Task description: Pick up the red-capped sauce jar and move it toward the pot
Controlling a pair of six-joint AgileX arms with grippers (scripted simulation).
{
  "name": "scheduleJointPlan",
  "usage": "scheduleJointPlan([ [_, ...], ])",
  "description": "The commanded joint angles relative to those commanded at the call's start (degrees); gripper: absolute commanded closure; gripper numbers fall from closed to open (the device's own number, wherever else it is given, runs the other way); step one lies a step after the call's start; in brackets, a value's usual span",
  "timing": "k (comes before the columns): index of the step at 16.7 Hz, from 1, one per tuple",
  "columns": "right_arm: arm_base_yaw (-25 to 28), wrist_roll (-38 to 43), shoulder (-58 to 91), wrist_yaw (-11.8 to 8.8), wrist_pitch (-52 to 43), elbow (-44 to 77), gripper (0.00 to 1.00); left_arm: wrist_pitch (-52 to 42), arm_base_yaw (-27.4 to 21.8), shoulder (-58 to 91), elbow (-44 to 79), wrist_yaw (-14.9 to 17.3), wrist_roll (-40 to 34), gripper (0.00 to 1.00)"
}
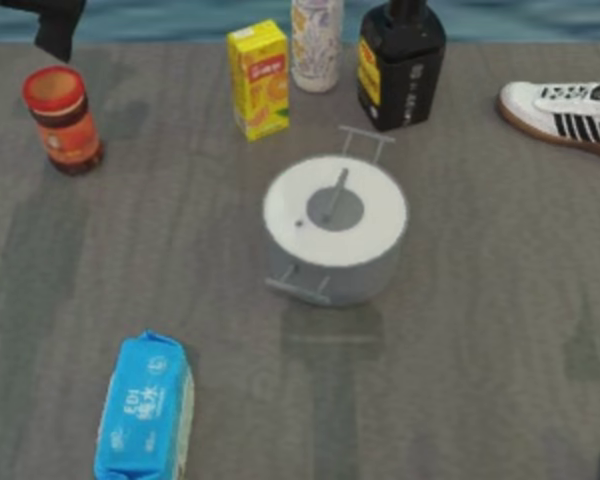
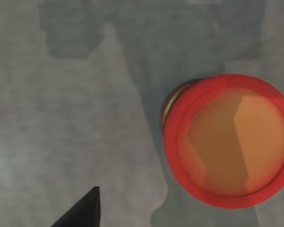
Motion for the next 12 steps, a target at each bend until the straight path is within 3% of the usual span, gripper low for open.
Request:
scheduleJointPlan([
  [5,0.00,0.00,0.00,0.00,0.00,0.00,0.00,-6.94,0.14,12.99,13.41,0.12,1.36,0.00],
  [12,0.00,0.00,0.00,0.00,0.00,0.00,0.00,-7.57,0.03,14.53,14.70,0.10,1.46,0.00],
])
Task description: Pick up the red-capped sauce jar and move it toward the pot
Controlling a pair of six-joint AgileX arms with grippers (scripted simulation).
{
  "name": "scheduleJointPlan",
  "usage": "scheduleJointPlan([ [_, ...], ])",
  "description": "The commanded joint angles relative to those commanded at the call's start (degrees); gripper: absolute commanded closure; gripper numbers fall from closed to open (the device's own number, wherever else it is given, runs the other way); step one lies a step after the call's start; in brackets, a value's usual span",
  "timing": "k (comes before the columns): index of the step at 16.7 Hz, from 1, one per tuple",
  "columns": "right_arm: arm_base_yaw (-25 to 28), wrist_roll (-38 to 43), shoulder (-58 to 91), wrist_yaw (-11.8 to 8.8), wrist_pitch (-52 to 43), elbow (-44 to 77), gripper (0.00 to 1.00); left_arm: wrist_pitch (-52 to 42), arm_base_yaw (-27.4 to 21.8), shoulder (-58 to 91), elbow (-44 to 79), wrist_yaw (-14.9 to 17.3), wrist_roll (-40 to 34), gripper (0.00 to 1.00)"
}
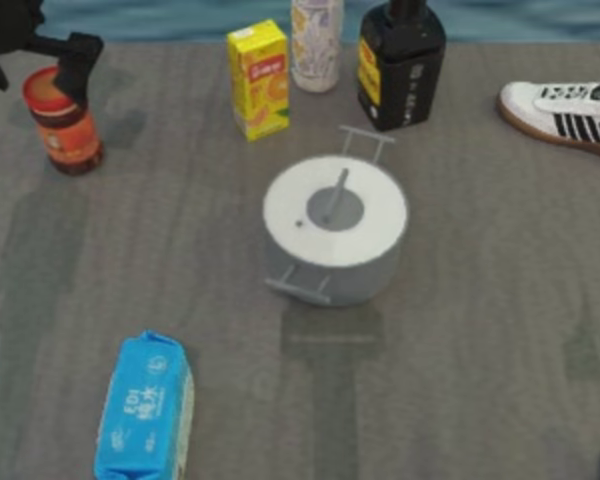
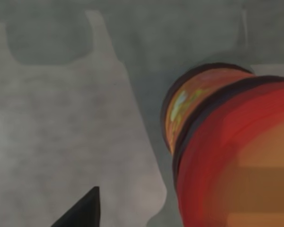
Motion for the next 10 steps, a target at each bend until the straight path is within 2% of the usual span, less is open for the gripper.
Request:
scheduleJointPlan([
  [10,0.00,0.00,0.00,0.00,0.00,0.00,0.00,12.80,-0.19,-1.86,-14.45,-0.07,-0.28,0.00],
])
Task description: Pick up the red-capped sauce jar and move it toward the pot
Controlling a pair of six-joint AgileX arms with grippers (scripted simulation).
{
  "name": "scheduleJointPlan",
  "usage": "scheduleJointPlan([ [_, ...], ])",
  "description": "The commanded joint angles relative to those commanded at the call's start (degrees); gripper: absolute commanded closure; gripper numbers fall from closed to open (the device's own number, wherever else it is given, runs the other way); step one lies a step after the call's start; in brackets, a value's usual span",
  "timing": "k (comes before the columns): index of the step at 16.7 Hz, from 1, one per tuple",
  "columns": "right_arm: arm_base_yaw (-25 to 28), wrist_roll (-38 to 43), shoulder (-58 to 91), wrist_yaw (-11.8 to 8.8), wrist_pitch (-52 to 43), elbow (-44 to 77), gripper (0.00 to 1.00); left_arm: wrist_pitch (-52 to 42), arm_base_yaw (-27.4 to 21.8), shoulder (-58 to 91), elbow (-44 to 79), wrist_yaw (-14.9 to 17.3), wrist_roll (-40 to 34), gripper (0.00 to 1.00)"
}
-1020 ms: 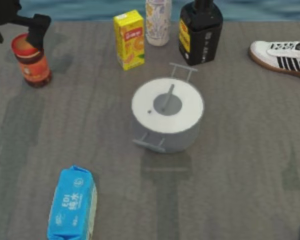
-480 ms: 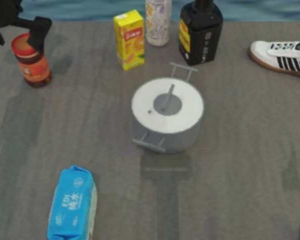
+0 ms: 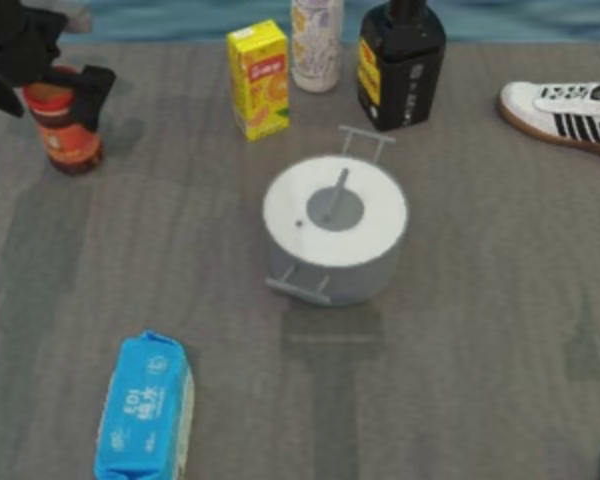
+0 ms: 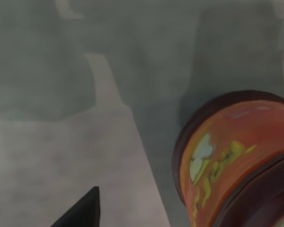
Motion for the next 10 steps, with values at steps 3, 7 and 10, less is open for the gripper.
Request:
scheduleJointPlan([
  [3,0.00,0.00,0.00,0.00,0.00,0.00,0.00,0.18,0.00,-0.01,-0.18,0.00,0.00,0.00],
  [7,0.00,0.00,0.00,0.00,0.00,0.00,0.00,0.18,0.00,-0.01,-0.18,0.00,0.00,0.23],
  [10,0.00,0.00,0.00,0.00,0.00,0.00,0.00,0.18,0.00,-0.01,-0.18,0.00,0.00,0.45],
])
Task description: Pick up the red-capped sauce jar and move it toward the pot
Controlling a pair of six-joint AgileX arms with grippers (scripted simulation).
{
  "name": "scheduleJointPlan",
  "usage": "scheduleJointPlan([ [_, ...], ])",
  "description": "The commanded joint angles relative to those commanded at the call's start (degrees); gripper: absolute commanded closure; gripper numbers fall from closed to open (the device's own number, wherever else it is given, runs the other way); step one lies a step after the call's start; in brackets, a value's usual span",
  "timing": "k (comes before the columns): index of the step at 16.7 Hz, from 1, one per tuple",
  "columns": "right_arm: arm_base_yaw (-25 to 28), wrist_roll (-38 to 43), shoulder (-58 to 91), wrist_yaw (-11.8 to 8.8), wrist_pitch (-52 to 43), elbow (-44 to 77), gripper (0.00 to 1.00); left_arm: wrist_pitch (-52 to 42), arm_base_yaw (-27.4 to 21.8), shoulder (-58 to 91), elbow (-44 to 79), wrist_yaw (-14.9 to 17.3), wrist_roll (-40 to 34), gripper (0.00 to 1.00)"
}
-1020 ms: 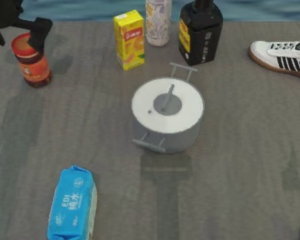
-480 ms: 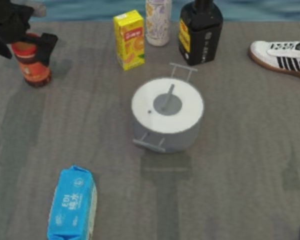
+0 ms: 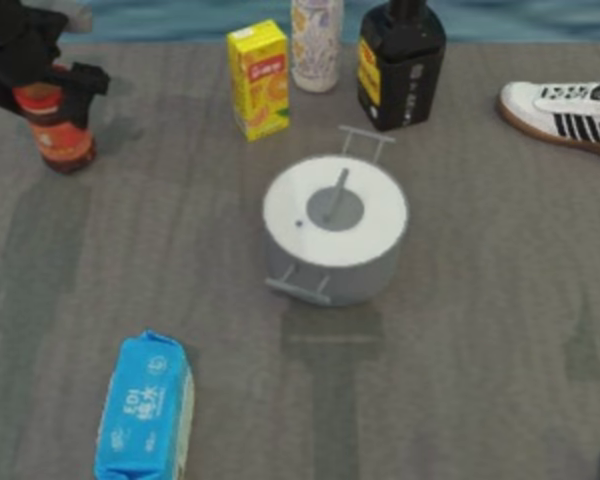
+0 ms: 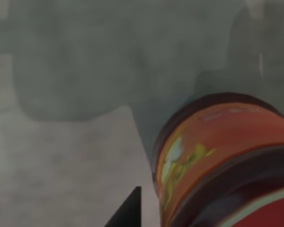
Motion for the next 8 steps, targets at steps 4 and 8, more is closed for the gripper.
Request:
scheduleJointPlan([
  [4,0.00,0.00,0.00,0.00,0.00,0.00,0.00,0.00,0.00,0.00,0.00,0.00,0.00,0.75],
  [8,0.00,0.00,0.00,0.00,0.00,0.00,0.00,0.00,0.00,0.00,0.00,0.00,0.00,1.00],
])
